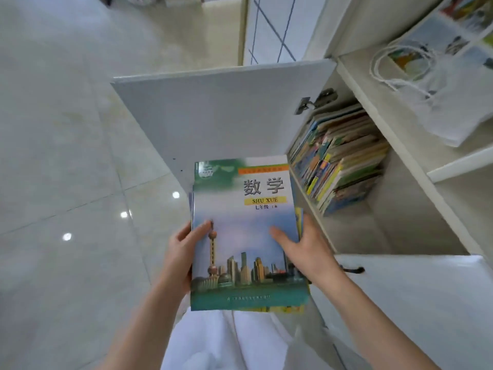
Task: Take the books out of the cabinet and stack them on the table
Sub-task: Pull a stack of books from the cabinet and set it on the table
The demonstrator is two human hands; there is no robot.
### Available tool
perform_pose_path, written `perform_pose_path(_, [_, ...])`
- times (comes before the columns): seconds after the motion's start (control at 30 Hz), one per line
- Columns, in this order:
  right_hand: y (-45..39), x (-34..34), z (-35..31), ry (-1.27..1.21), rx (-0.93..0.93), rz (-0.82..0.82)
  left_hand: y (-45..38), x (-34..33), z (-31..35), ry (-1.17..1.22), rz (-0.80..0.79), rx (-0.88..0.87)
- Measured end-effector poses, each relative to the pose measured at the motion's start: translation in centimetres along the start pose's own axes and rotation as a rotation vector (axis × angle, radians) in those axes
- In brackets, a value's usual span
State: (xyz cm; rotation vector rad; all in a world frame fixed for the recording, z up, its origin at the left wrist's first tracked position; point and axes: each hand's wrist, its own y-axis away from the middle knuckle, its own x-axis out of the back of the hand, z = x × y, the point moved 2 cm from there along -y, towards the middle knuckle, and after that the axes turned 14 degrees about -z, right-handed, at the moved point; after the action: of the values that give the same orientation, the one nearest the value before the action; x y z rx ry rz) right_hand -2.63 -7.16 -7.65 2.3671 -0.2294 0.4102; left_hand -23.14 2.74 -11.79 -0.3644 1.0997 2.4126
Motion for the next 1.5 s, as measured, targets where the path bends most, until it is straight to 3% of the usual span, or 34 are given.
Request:
perform_pose_path(0.17, [3.1,-6.5,-2.1,0.024,0.148,-0.008,5.6,3.8,-0.2,-0.055,0.1,-0.117])
perform_pose_path(0.47, [6.3,-18.2,-5.8,0.114,0.179,-0.237,17.0,14.1,-1.2,-0.088,0.298,-0.356])
perform_pose_path(0.83, [13.7,-40.8,-11.9,0.266,0.305,-0.626,36.3,30.9,-6.6,0.103,0.648,-0.509])
perform_pose_path(1.2, [18.1,-60.8,-18.7,0.727,0.549,-0.948,47.7,40.7,-12.0,0.42,1.124,-0.596])
perform_pose_path(1.3, [18.6,-66.6,-20.5,0.826,0.573,-1.011,49.4,43.9,-11.8,0.465,1.226,-0.591])
perform_pose_path(1.5, [19.7,-78.5,-24.6,1.075,0.792,-1.059,53.1,50.8,-9.9,0.556,1.464,-0.605])
